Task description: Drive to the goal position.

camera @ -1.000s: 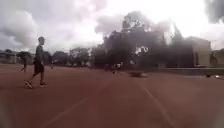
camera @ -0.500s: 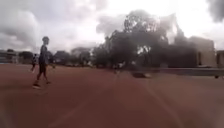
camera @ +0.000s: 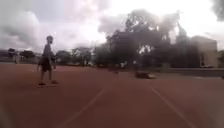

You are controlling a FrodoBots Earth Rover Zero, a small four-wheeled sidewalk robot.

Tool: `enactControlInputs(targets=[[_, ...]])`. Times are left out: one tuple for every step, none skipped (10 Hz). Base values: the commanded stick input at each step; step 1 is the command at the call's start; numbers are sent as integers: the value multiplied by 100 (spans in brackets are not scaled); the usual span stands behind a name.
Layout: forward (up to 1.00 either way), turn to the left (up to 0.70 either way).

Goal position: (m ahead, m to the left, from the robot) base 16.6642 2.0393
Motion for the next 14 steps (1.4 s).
enactControlInputs(targets=[[85,0],[85,0],[85,0],[85,0],[85,0],[85,0],[85,0],[85,0],[85,0],[85,0],[85,0],[85,-3],[85,-21],[85,-34]])
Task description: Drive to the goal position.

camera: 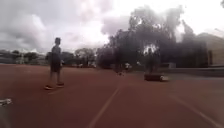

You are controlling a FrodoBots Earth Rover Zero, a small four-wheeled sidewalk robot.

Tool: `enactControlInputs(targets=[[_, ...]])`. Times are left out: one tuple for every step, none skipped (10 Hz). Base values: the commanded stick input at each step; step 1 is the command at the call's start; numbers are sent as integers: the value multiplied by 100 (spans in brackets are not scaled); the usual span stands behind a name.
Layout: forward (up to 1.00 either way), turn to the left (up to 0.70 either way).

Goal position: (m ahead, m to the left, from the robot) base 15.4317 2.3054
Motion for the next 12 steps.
enactControlInputs(targets=[[85,-34],[85,-25],[85,-12],[85,0],[85,0],[85,0],[85,0],[85,0],[85,0],[85,0],[85,0],[85,0]])
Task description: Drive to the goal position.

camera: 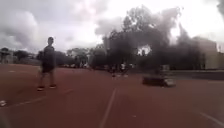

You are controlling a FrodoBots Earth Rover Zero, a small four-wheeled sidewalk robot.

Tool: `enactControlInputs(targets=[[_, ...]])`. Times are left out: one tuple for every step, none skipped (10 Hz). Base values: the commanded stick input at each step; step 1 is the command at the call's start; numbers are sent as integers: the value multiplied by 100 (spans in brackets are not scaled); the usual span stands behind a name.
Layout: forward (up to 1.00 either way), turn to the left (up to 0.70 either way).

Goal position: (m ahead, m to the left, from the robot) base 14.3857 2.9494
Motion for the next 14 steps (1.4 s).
enactControlInputs(targets=[[85,0],[85,0],[85,0],[85,0],[85,0],[85,0],[85,0],[85,0],[85,0],[85,0],[85,0],[85,0],[85,0],[85,0]])
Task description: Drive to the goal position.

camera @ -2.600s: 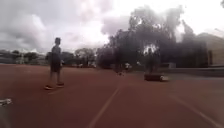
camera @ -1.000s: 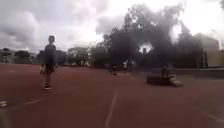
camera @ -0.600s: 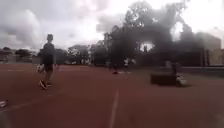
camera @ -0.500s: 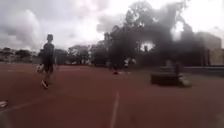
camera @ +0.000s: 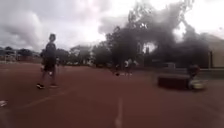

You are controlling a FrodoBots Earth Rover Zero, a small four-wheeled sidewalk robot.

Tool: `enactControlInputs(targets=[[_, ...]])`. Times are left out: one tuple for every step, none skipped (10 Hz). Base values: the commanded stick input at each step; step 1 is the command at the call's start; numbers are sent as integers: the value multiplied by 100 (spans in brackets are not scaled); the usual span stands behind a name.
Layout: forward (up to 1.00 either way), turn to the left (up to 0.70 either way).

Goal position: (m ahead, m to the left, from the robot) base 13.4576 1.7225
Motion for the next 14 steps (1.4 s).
enactControlInputs(targets=[[85,0],[85,0],[85,0],[85,0],[85,0],[85,0],[85,0],[85,0],[85,0],[85,0],[85,0],[85,0],[85,0],[85,0]])
